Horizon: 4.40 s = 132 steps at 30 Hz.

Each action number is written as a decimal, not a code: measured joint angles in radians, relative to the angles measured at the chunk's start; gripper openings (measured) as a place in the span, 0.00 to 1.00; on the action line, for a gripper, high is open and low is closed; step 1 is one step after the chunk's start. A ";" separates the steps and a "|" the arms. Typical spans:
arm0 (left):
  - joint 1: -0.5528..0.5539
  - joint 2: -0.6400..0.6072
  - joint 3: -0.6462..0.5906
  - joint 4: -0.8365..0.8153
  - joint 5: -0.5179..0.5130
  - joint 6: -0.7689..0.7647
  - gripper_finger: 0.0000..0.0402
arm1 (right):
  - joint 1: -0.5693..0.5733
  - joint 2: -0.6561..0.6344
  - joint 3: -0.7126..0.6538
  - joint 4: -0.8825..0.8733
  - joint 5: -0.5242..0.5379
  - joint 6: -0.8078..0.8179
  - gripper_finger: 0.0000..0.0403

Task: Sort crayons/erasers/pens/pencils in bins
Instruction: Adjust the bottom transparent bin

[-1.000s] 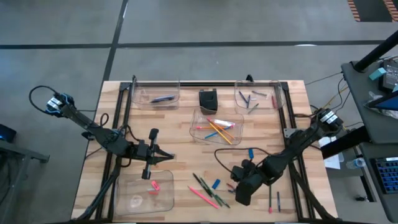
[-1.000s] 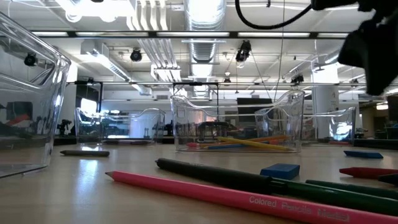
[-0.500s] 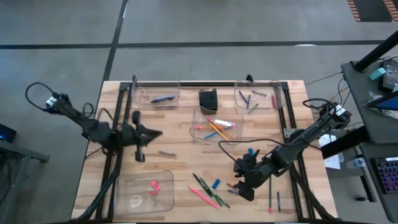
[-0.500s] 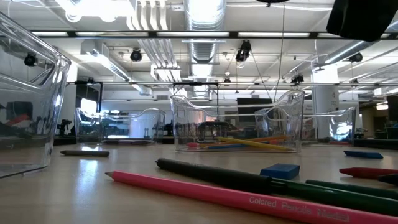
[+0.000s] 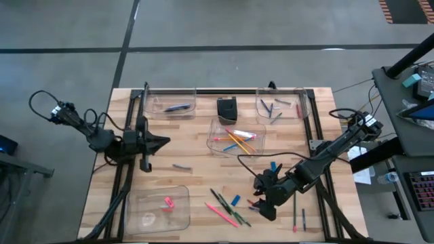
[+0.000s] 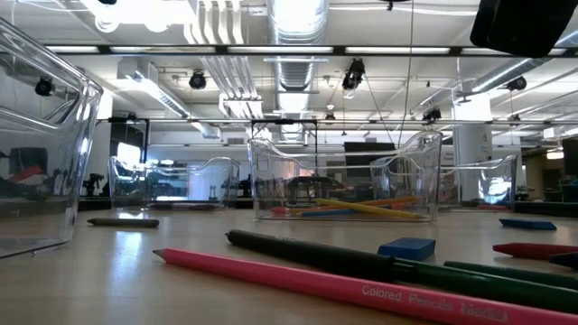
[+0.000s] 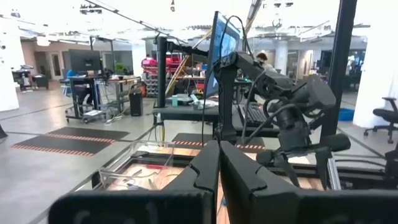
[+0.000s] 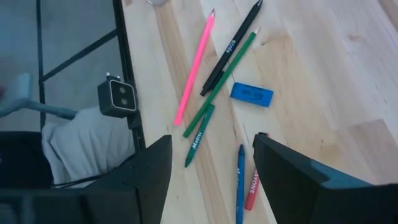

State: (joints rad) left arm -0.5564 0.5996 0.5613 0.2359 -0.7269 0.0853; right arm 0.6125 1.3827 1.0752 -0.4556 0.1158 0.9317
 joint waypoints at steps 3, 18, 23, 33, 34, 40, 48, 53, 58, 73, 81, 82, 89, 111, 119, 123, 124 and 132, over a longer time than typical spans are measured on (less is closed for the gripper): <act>0.000 0.028 0.000 0.000 0.000 0.000 0.00 | 0.000 0.001 0.000 0.000 0.000 0.000 0.53; 0.000 0.299 -0.002 0.000 0.001 0.000 0.00 | 0.000 -0.013 0.000 0.041 -0.063 -0.141 0.53; 0.000 0.425 -0.002 0.000 0.001 0.000 0.00 | 0.013 -0.005 0.000 0.026 0.069 -0.027 0.58; 0.000 0.706 -0.002 0.001 0.001 0.000 0.00 | 0.059 0.084 0.128 -0.138 0.253 0.015 0.98; 0.000 0.735 -0.002 0.002 0.000 0.000 0.00 | 0.059 0.098 0.153 -0.170 0.252 0.009 0.99; 0.000 0.894 0.003 0.040 -0.015 -0.008 0.00 | 0.043 0.125 0.253 -0.336 0.250 0.039 0.97; 0.000 1.041 0.002 0.262 -0.012 -0.003 0.00 | 0.026 0.097 0.242 -0.317 0.245 0.118 0.63; 0.000 1.073 0.010 0.417 0.007 0.005 0.00 | 0.024 0.098 0.240 -0.280 0.252 0.007 0.14; 0.000 1.081 0.029 0.418 0.001 0.003 0.00 | 0.020 0.096 0.240 -0.294 0.277 0.052 0.07; 0.000 1.075 0.032 0.419 -0.001 0.001 0.00 | 0.022 0.104 0.246 -0.329 0.309 0.098 0.96; 0.000 1.075 0.032 0.419 -0.002 0.000 0.00 | 0.010 0.097 0.245 -0.381 0.328 0.078 0.98; 0.000 1.075 0.032 0.419 -0.002 0.000 0.00 | 0.005 0.094 0.245 -0.377 0.320 0.099 0.96; 0.000 1.074 0.032 0.419 -0.005 0.000 0.00 | -0.002 0.066 0.245 -0.343 0.296 0.167 0.60; 0.000 1.073 0.032 0.419 -0.004 0.000 0.00 | -0.002 0.092 0.240 -0.386 0.333 0.082 0.94; 0.001 1.073 0.032 0.419 -0.003 0.000 0.00 | -0.002 0.092 0.240 -0.333 0.321 0.120 0.87; 0.001 1.073 0.032 0.419 -0.003 0.000 0.00 | -0.005 0.092 0.241 -0.285 0.322 0.034 0.88; 0.000 1.073 0.032 0.418 -0.003 0.000 0.00 | -0.005 0.092 0.243 -0.278 0.322 0.014 0.88; 0.001 1.073 0.032 0.418 0.001 0.000 0.00 | -0.004 0.092 0.244 -0.202 0.322 -0.024 0.88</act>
State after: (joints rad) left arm -0.5557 1.6730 0.5932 0.6544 -0.7260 0.0853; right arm 0.6083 1.4742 1.3193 -0.6579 0.4377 0.9077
